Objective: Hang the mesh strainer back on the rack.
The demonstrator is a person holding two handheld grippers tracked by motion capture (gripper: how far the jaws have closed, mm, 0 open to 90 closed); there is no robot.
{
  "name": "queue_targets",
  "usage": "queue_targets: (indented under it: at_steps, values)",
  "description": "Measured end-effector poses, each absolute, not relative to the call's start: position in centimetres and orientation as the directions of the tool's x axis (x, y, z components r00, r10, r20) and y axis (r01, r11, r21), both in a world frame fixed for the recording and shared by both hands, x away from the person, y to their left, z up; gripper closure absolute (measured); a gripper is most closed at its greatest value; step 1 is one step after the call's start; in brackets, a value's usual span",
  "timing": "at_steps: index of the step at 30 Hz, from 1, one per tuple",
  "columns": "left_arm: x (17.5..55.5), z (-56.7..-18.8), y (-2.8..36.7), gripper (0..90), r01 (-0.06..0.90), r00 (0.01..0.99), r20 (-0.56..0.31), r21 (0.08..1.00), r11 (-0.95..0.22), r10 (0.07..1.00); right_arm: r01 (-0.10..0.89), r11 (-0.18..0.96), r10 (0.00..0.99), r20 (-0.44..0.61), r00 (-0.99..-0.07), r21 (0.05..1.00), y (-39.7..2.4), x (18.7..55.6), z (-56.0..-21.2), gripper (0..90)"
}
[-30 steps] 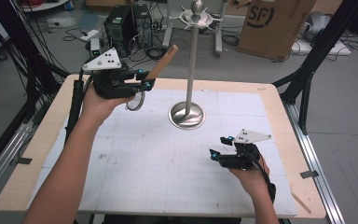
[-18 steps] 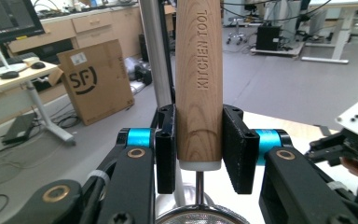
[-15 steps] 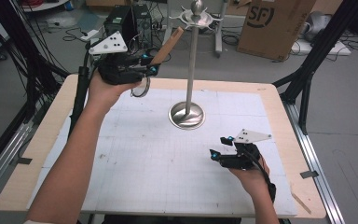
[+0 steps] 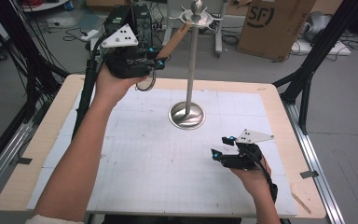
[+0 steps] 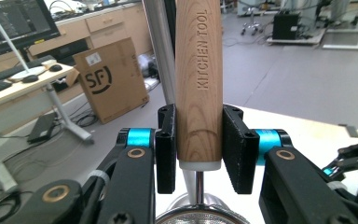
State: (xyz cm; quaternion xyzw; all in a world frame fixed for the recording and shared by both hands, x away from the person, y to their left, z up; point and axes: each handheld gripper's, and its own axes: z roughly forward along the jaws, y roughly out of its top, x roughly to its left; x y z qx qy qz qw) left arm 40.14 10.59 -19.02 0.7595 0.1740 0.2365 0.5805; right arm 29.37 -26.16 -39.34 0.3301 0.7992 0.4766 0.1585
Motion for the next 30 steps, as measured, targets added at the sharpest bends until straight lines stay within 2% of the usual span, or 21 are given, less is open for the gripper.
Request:
queue_targets:
  at_steps: [18, 30]
  values:
    - [41.6, -19.8, 10.6, 68.6, 0.026, 0.801, 0.139, 0.964, -0.265, 0.582, 0.379, 0.321, 0.686, 0.063, -0.725, 0.868, -26.5, 29.1, -39.2, 32.8]
    - [43.5, -21.0, 9.2, 68.6, 0.072, 0.782, 0.118, 0.958, -0.276, 0.612, 0.375, 0.315, 0.689, 0.062, -0.722, 0.872, -26.8, 29.0, -39.2, 32.8]
